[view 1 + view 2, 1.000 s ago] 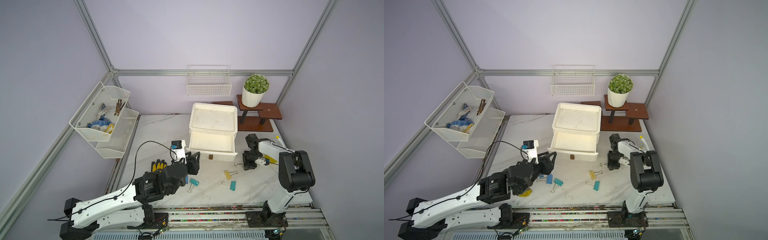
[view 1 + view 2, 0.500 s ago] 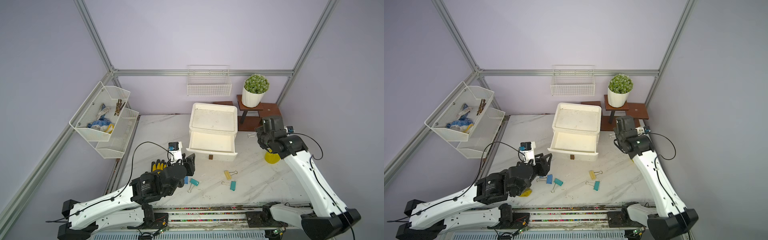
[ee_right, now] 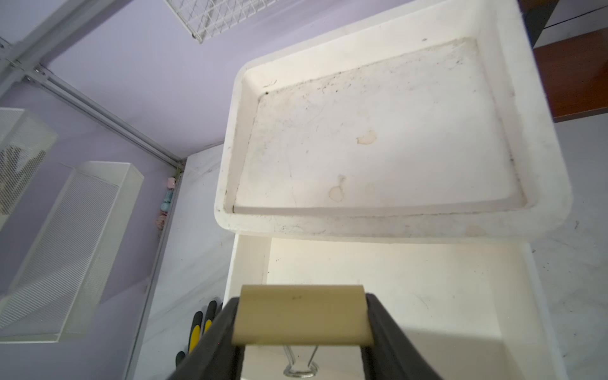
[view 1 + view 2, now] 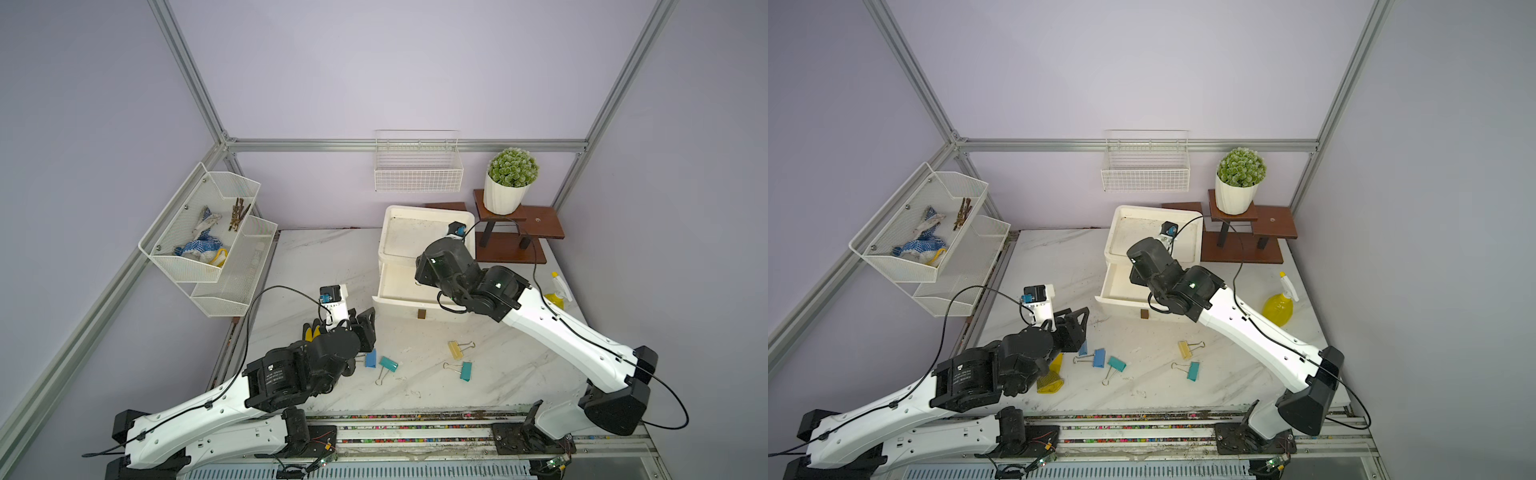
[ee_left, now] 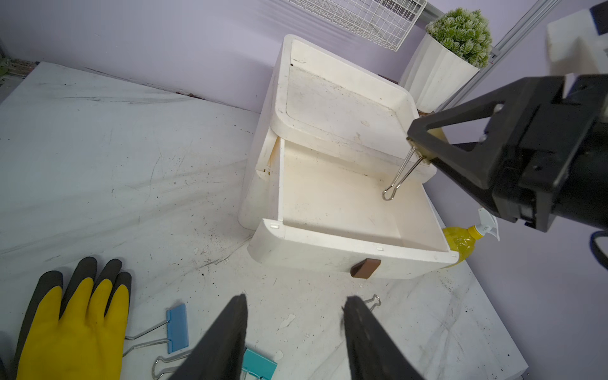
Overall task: Put the binder clips in the drawer according to color
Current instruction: Place the binder clip in the drawer.
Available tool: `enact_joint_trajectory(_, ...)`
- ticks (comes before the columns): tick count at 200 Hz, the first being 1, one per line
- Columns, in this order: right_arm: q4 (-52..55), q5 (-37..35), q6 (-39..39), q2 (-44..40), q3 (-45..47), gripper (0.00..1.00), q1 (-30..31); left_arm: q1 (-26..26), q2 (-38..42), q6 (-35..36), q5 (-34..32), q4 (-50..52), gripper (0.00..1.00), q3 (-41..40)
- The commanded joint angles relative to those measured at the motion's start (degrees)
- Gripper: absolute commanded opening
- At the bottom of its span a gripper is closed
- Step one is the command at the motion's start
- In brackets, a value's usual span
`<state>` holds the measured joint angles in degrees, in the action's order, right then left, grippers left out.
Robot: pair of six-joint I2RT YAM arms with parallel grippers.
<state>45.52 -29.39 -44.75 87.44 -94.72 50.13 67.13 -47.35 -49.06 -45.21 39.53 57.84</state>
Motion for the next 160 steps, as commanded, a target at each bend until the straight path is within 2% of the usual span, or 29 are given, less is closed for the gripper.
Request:
enact_joint_trajectory(1, 6.7, -6.0, 3.7, 2.0, -1.9, 0.22, 1.4, -0.2, -0.4, -1.0, -0.1, 0.1, 0.51, 1.4)
enact_joint_trajectory(21, 6.6, -8.3, 4.8, 3.4, 0.1, 0.22, 1.6, -0.2, -0.7, -0.7, 0.1, 0.0, 0.51, 2.3)
enact_joint_trajectory(45, 7.7, -6.8, 5.5, 4.3, 0.6, 0.21, 1.6, -0.3, -0.7, -0.6, 0.3, -0.3, 0.52, 2.6)
enact_joint_trajectory(108, 10.8, -7.5, 2.5, 7.1, 3.8, 0.23, 1.4, -0.3, -1.3, -0.2, 1.0, -1.1, 0.51, 3.2)
enact_joint_trajectory(124, 12.3, -7.5, 1.9, 7.8, 3.3, 0.28, 1.1, -0.2, -1.7, 0.3, 1.4, -1.1, 0.51, 3.4)
enact_joint_trajectory(160, 15.4, -6.2, -0.1, 8.5, 2.9, 0.48, -0.1, -0.2, -2.3, 0.5, 1.7, -0.7, 0.52, 3.1)
